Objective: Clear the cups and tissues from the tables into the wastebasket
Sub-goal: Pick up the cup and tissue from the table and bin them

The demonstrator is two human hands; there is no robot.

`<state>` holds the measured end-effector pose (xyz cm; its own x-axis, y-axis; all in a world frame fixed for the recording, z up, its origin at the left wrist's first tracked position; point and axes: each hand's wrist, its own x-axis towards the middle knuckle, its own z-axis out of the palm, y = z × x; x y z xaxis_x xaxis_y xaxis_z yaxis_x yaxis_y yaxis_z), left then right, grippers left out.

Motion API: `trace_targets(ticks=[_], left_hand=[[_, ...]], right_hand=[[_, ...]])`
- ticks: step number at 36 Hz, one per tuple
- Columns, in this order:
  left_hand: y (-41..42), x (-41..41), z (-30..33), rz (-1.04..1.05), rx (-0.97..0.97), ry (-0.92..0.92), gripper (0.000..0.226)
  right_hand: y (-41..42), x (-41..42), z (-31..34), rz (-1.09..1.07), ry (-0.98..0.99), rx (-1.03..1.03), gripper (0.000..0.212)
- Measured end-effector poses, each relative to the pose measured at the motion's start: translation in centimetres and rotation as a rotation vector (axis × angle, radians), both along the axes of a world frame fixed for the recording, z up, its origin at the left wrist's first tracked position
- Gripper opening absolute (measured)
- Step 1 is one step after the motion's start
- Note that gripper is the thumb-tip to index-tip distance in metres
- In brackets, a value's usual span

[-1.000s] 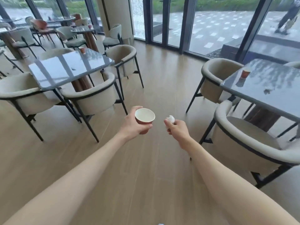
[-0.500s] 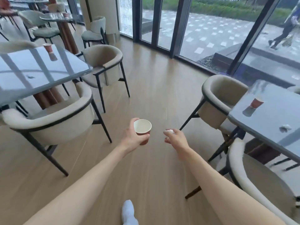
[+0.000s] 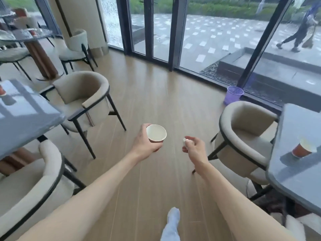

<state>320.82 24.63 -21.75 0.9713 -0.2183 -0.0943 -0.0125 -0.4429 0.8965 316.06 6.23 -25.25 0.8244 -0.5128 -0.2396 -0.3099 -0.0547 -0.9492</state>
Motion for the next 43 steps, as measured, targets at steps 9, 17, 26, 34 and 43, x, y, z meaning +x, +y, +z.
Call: trace_targets(ticks=[9, 17, 26, 34, 43], left_hand=[[-10.0, 20.6, -0.4, -0.007, 0.056, 0.03, 0.068], [-17.5, 38.4, 2.2, -0.018, 0.088, -0.007, 0.068], [-30.2, 57.4, -3.7, -0.198, 0.055, 0.099, 0.071], [-42.8, 76.3, -3.4, -0.415, 0.067, 0.157, 0.07], [-59.1, 87.4, -2.0, -0.675, 0.111, 0.105, 0.065]], right_hand=[[-12.3, 22.6, -2.9, -0.091, 0.031, 0.116, 0.013], [-20.9, 39.9, 0.6, -0.034, 0.01, 0.125, 0.025], [-29.9, 56.0, -3.9, -0.098, 0.091, 0.098, 0.029], [-42.1, 68.5, -3.7, -0.385, 0.138, -0.026, 0.028], [-54.2, 77.9, -2.7, -0.59, 0.055, 0.055, 0.023]])
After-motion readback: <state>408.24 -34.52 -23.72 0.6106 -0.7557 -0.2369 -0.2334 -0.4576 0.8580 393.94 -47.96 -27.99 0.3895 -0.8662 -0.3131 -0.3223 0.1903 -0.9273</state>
